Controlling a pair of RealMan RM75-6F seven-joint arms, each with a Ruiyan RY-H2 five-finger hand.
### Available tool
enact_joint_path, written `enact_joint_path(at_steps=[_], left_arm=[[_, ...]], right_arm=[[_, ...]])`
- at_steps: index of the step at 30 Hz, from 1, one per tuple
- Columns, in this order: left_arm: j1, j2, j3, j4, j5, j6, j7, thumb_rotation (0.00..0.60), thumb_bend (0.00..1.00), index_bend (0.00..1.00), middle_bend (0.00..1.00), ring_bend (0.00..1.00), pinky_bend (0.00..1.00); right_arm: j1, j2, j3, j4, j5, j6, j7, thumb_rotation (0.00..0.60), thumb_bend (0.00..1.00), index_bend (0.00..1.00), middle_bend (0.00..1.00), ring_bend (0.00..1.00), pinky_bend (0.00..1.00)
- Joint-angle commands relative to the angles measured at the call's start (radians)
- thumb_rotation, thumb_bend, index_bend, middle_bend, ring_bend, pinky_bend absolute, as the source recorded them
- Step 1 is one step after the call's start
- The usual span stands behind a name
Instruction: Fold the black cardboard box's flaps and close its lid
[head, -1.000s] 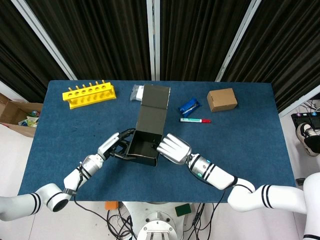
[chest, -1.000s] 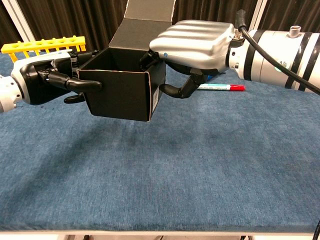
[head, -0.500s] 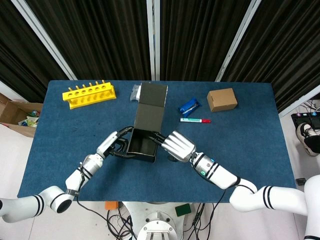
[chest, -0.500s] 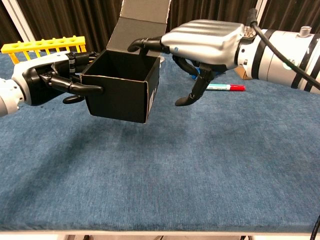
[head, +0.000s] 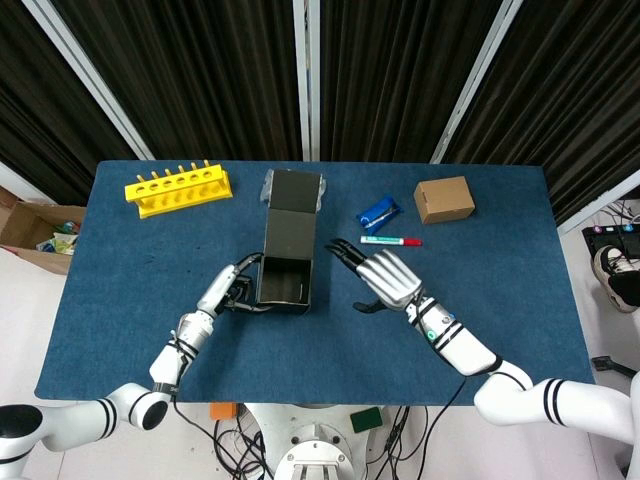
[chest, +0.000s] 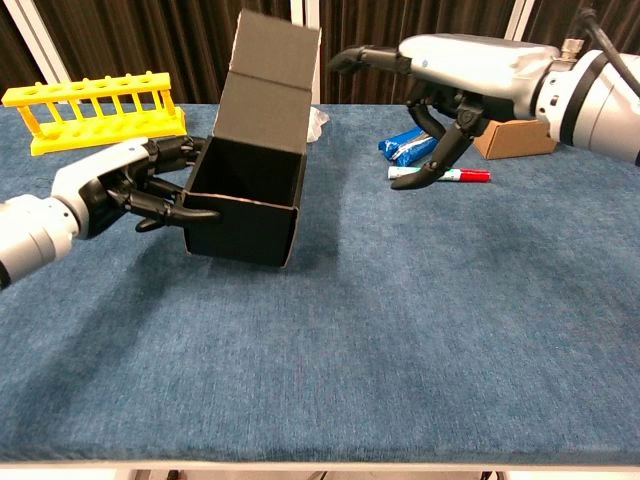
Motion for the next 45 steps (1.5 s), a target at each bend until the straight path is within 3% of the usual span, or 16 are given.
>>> enact_joint_path(at_steps=[1,6,12,21,23,29,33,37,45], left_arm=[[0.01,-0.016,-0.006,0.006,-0.001,0.001,0.004,0.6,0.08,0.5,0.46,0.73,0.9],[0.03,-0.025,-0.016,0.005,0.03,0.05,-0.01,0.6,0.09,0.51,0.47,0.74,0.9],[0.054,0.009,-0.02,-0.036,0.08,0.113,-0.057,0.6,0.08,0.51,0.47,0.73,0.9],[0.059,0.04,-0.004,-0.096,0.142,0.143,-0.09,0.6,0.09,0.51,0.47,0.73,0.9],[0.062,0.045,-0.004,-0.107,0.154,0.158,-0.091,0.6,0.09,0.51,0.47,0.73,0.9],[0.067,0.081,0.007,-0.158,0.205,0.201,-0.092,0.6,0.09,0.51,0.47,0.74,0.9],[0.059,0.093,0.019,-0.187,0.23,0.202,-0.083,0.6,0.09,0.51,0.47,0.73,0.9],[0.046,0.092,0.028,-0.197,0.238,0.184,-0.058,0.6,0.09,0.51,0.47,0.73,0.9],[0.021,0.068,0.016,-0.155,0.183,0.113,-0.012,0.6,0.09,0.51,0.46,0.73,0.9]], right_arm=[[-0.013,0.015,0.019,0.013,0.082,-0.062,0.105,0.6,0.14,0.0,0.1,0.7,1.0],[0.0,0.03,0.053,0.053,0.169,-0.184,0.263,0.6,0.18,0.0,0.13,0.7,1.0],[0.011,0.018,0.088,0.128,0.189,-0.27,0.418,0.6,0.18,0.0,0.14,0.7,1.0],[0.073,-0.03,0.186,0.194,0.107,-0.387,0.716,0.6,0.19,0.0,0.14,0.7,1.0],[0.08,-0.028,0.193,0.211,0.079,-0.396,0.759,0.6,0.27,0.0,0.14,0.71,1.0],[0.09,-0.049,0.208,0.272,0.069,-0.374,0.807,0.6,0.45,0.0,0.17,0.71,1.0],[0.109,-0.099,0.233,0.297,0.096,-0.337,0.792,0.6,0.52,0.03,0.23,0.73,1.0],[0.138,-0.154,0.262,0.302,0.143,-0.304,0.741,0.6,0.46,0.11,0.27,0.74,1.0],[0.188,-0.193,0.3,0.214,0.21,-0.303,0.673,0.6,0.33,0.15,0.31,0.75,1.0]])
